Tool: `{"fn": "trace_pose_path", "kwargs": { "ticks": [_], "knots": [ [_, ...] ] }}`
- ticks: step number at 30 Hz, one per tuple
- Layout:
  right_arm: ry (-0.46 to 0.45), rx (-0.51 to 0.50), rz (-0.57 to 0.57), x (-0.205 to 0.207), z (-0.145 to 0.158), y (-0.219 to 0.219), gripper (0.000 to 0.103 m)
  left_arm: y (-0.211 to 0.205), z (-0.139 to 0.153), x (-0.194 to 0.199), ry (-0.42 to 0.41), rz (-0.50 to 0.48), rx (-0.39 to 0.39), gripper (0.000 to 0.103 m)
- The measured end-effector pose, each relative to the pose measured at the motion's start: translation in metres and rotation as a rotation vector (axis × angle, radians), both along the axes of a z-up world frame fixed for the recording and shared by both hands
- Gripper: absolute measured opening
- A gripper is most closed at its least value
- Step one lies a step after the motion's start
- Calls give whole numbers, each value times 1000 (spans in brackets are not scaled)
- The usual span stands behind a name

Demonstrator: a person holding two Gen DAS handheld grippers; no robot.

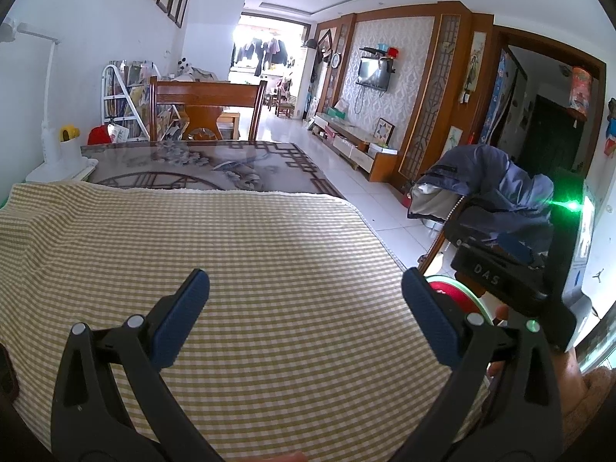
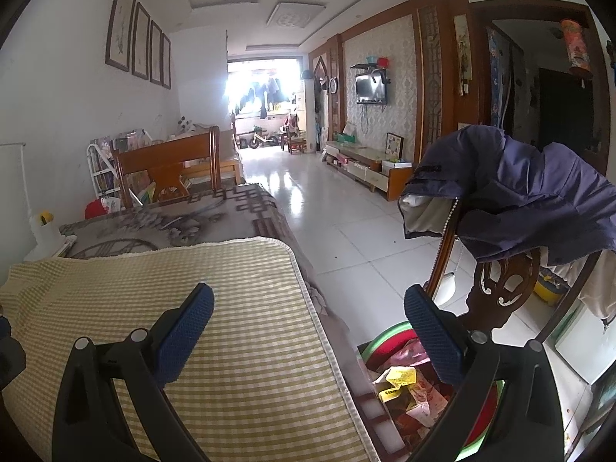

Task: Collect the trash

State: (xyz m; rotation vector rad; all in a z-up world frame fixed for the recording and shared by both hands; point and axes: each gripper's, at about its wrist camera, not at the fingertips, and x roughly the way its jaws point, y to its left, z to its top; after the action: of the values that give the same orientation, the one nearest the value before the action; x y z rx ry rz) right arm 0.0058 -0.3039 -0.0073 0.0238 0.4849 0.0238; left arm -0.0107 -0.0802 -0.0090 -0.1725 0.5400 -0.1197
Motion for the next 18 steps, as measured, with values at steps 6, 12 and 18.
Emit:
{"fn": "trace_pose_path", "kwargs": {
  "ticks": [6,12,18],
  "knots": [
    [14,-1,12,2,-2,2,96,0,-2,0,5,0,-5,98],
    [40,2,39,4,-7,7,96,-1,-2,-1,5,-23,-23,98],
    [211,66,105,32,-35,26,96,4,-4,1,43,16,-37,98]
  ]
}}
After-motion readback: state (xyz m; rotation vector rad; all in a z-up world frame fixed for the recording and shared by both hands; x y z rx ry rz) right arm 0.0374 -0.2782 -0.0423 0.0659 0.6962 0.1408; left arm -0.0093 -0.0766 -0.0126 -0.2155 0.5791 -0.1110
